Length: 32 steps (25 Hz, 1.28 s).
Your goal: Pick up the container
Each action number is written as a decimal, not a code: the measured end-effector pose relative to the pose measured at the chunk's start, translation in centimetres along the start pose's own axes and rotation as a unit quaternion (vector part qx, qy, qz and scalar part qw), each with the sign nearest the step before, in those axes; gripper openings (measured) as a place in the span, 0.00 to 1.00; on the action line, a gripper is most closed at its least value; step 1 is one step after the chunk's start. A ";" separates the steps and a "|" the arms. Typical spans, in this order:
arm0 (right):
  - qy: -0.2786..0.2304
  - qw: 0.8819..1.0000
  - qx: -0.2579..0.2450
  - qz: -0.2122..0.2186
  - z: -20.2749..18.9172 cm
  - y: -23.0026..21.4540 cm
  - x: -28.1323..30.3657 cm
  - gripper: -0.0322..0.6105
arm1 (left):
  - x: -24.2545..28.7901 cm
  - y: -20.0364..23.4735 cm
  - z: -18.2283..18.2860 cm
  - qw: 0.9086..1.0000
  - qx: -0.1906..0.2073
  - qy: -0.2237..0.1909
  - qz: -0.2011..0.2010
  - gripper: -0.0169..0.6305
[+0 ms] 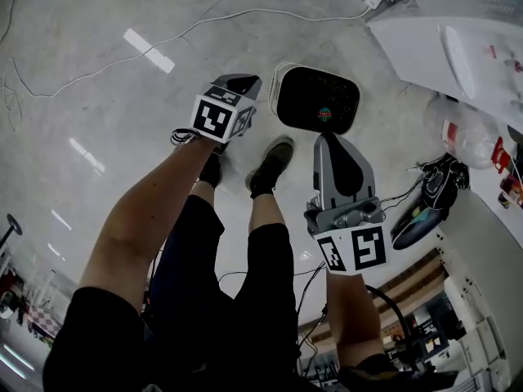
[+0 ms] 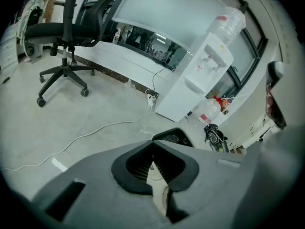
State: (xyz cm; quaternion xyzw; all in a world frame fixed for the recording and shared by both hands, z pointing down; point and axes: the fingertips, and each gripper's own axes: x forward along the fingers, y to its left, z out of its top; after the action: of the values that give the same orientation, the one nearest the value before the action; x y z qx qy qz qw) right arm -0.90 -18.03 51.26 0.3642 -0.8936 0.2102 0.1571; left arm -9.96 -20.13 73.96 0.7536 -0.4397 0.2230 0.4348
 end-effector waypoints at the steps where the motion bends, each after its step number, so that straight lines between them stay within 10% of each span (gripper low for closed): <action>1: 0.001 1.000 0.001 0.002 -0.7 -0.1 0.4 0.07 | 0.8 0.4 -0.3 1.000 0.004 0.003 -0.002 0.04; 32: -0.011 0.999 0.043 -0.019 -13.9 -7.7 6.8 0.07 | 22.8 7.9 -9.3 0.995 0.046 0.079 -0.051 0.05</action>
State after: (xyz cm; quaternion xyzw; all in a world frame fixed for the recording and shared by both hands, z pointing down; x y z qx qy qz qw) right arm 1.75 -20.17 68.16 0.3901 -0.8783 0.2412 0.1351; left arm -4.57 -24.74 98.79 0.7744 -0.3541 0.2793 0.4437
